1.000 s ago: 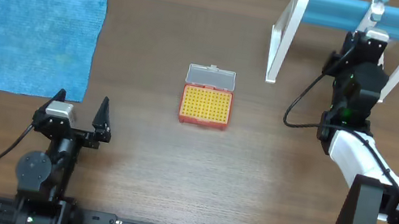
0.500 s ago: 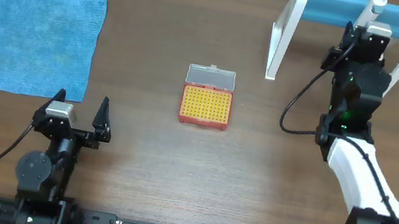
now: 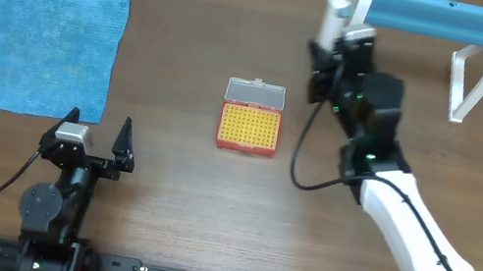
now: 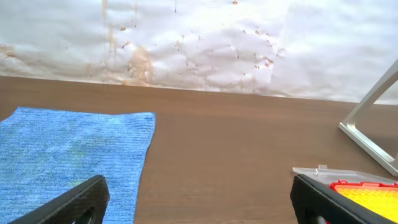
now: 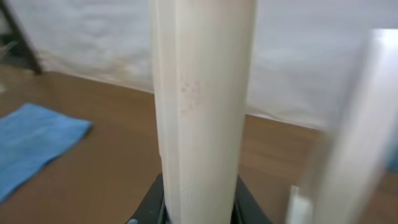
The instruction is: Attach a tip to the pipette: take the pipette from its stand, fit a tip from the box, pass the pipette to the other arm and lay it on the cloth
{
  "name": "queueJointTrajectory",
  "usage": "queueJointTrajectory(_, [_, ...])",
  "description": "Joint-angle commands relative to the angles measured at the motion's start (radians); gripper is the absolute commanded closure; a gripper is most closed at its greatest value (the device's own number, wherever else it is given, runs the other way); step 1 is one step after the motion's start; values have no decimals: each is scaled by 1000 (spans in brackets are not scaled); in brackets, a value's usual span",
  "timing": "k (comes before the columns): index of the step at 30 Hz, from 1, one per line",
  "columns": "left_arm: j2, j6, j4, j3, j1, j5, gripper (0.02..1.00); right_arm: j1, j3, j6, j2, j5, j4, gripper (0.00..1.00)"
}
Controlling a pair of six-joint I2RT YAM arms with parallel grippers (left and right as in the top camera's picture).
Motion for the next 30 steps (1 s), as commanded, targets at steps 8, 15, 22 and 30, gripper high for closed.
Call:
queueJointTrajectory(8, [-6, 12, -5, -2, 4, 18, 73, 138, -146, 85, 72, 102, 471, 930])
queueJointTrajectory(15, [-6, 12, -5, -2, 4, 18, 73, 310, -381, 64, 3, 415, 655, 930])
queueJointTrajectory(22, [-6, 12, -5, -2, 4, 18, 73, 438, -438, -10, -3, 489, 684, 930])
queueJointTrajectory(30, [-6, 12, -5, -2, 4, 18, 75, 440, -439, -81, 96, 490, 811, 930])
